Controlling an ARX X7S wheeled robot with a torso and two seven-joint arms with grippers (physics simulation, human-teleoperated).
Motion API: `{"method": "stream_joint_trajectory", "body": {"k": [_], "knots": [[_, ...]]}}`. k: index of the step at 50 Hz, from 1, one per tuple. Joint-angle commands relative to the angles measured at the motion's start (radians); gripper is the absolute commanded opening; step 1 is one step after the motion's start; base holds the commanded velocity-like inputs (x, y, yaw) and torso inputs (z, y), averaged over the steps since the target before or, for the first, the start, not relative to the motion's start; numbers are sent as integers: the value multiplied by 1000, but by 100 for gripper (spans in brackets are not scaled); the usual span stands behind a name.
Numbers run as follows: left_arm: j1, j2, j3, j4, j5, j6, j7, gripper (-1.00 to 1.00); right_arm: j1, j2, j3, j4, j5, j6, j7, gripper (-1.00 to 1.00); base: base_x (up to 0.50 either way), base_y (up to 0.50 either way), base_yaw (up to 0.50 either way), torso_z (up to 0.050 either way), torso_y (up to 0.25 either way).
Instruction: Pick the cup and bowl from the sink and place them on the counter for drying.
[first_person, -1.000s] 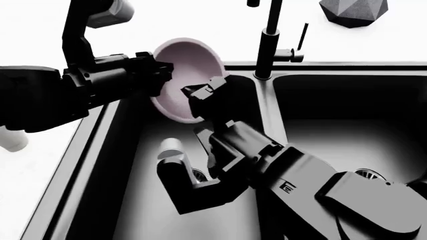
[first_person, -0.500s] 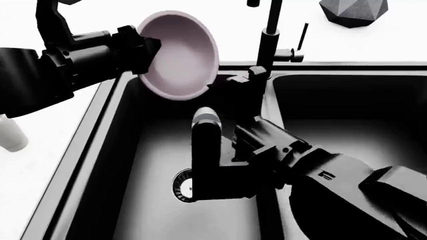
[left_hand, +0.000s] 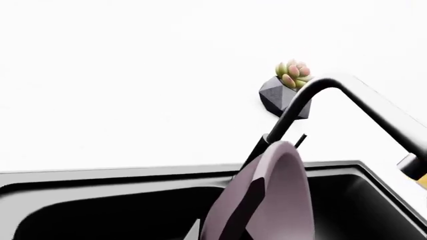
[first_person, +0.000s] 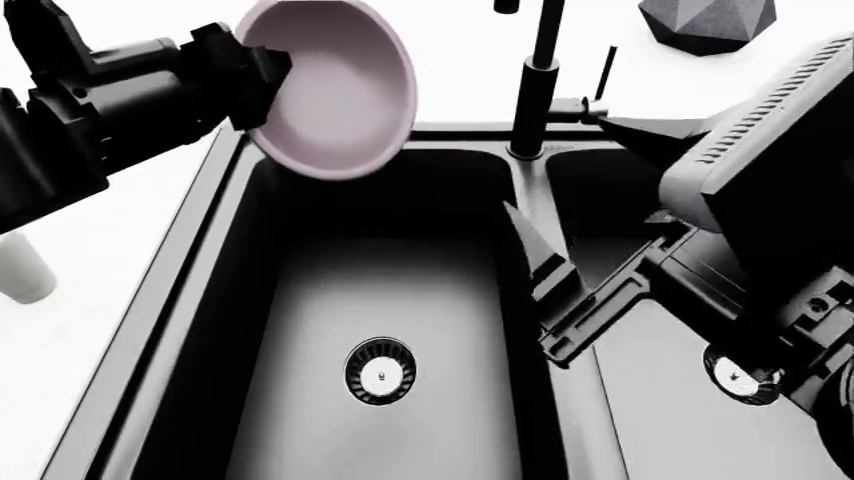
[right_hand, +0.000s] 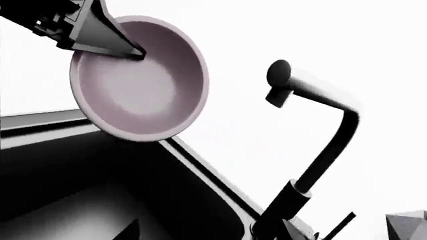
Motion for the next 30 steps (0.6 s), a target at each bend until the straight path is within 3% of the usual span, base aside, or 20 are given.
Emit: {"method": "stream_joint_trajectory", "body": {"k": [1,10,15,16,17,18,27,30], "knots": [[15,-33,-39,62,-61,33,-69,-100,-290,211,223,70,199,-268,135,100,0,0,0,10,0],[5,-124,-57,165,-160,28,-245,-100,-365,349,294,44,275,-381,277,100,0,0,0,0,0],[45,-217,-84,191,-228,23,-256,-100,-479,393,298,75,198,-483,228,100,0,0,0,0,0],[52,-232,-90,194,-239,26,-259,-100,-481,395,298,78,192,-485,228,100,0,0,0,0,0],[71,-251,-93,180,-353,31,-269,-100,-477,390,299,82,193,-481,227,100,0,0,0,0,0],[79,-278,-105,202,-301,37,-269,-100,-459,377,296,88,191,-461,224,100,0,0,0,0,0],[283,-530,-235,299,-432,155,-200,-100,-449,357,291,111,165,-439,210,100,0,0,0,0,1],[307,-578,-271,293,-486,199,-186,-100,-449,352,289,118,161,-435,209,100,0,0,0,0,0]]}}
